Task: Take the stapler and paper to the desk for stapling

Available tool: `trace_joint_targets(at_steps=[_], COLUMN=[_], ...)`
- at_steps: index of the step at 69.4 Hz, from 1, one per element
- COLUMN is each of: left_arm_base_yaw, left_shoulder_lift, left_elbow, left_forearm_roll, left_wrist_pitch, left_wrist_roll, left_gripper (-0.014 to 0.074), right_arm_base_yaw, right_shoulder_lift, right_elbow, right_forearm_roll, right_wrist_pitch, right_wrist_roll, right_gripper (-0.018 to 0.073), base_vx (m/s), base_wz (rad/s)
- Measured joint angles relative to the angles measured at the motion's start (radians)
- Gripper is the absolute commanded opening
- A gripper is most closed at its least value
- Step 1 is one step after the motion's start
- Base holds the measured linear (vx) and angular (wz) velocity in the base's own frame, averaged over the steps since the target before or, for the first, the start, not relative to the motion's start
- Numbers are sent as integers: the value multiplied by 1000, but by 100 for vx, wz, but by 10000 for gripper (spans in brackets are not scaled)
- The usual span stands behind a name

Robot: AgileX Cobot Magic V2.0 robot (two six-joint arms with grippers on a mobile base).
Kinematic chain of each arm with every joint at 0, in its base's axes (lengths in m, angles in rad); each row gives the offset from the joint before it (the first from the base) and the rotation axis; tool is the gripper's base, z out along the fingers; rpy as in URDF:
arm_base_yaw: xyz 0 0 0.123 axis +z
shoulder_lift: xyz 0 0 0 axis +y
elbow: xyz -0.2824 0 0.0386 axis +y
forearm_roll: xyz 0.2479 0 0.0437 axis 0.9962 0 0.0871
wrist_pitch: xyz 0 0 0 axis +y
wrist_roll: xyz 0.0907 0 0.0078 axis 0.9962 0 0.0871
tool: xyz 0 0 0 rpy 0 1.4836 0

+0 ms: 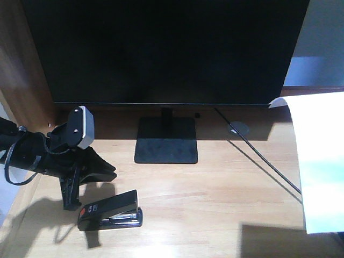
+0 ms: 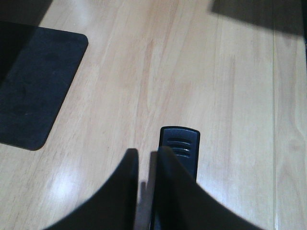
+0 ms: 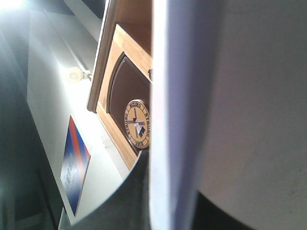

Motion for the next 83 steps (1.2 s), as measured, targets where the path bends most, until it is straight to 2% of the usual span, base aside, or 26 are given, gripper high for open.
trace_joint_targets(at_steps=[23, 51, 83], left_arm_base_yaw=[-1, -49, -49], left_shoulder_lift=[-1, 76, 127], left_elbow=[0, 0, 0], left_forearm_roll=[2, -11, -28], left_wrist_pitch=[23, 9, -22], left_wrist_roll=[29, 41, 46], left_gripper=[-8, -7, -7], right_arm_base_yaw=[0, 0, 0], right_shoulder_lift=[0, 0, 0], right_elbow=[0, 0, 0], right_forearm_roll=[0, 0, 0], right_wrist_pitch=[0, 0, 0], right_wrist_roll=[0, 0, 0], right_gripper=[-6, -6, -6], base_vx=[0, 0, 0], base_wz=[0, 0, 0])
